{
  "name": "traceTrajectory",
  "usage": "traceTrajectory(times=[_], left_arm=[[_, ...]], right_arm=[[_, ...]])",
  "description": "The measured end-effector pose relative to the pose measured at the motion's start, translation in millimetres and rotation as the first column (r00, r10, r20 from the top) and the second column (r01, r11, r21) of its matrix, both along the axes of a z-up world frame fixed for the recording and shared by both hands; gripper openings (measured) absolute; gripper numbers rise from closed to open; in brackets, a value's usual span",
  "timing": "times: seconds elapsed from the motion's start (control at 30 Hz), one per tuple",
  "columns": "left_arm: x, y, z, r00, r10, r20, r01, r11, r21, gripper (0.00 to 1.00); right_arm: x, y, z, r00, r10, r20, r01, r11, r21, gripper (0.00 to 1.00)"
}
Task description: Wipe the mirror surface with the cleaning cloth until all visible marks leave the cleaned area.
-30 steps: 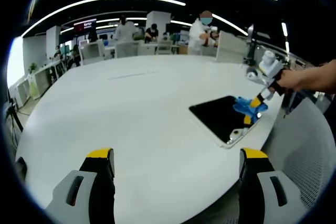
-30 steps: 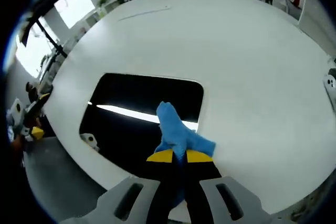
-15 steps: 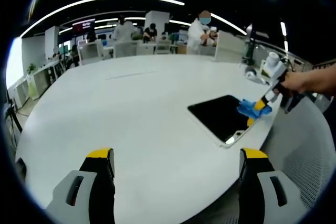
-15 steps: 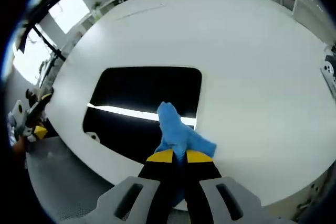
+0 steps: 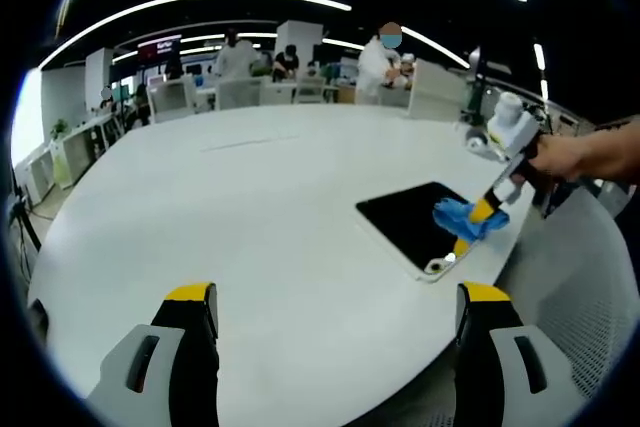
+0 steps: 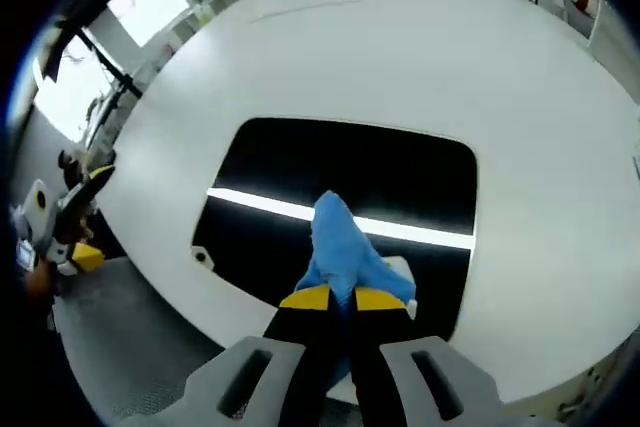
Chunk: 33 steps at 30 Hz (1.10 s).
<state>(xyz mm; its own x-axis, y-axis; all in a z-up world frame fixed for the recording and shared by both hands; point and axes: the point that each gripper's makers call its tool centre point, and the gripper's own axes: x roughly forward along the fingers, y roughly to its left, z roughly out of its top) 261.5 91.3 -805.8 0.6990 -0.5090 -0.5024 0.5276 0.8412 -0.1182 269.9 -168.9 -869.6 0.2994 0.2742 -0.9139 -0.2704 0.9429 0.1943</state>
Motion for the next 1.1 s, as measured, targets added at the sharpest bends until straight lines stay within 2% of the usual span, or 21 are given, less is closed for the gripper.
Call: traceTrajectory(times=[0.47, 0.8, 1.03, 1.1], left_arm=[[-0.6, -1, -1.1, 1.0, -0.013, 0.0, 0.013, 1.0, 0.007, 0.99], [-1.0, -2, -1.2, 1.0, -0.021, -0.001, 0.021, 1.0, 0.012, 0.99], [-1.4, -3, -2.0, 1.0, -0.024, -0.004, 0.024, 1.0, 0.013, 0.99], [-1.3, -3, -2.5, 1.0, -0.022, -0.005, 0.022, 1.0, 0.013, 0.99]], right_arm=[[4, 63, 0.7, 0.996, 0.085, -0.008, -0.085, 0.996, 0.028, 0.01], [6, 95, 0.9, 0.991, 0.132, -0.015, -0.131, 0.99, 0.048, 0.01], [7, 125, 1.0, 0.983, 0.185, -0.01, -0.185, 0.981, 0.053, 0.01], [8, 127, 0.9, 0.978, 0.209, -0.005, -0.208, 0.977, 0.04, 0.01]])
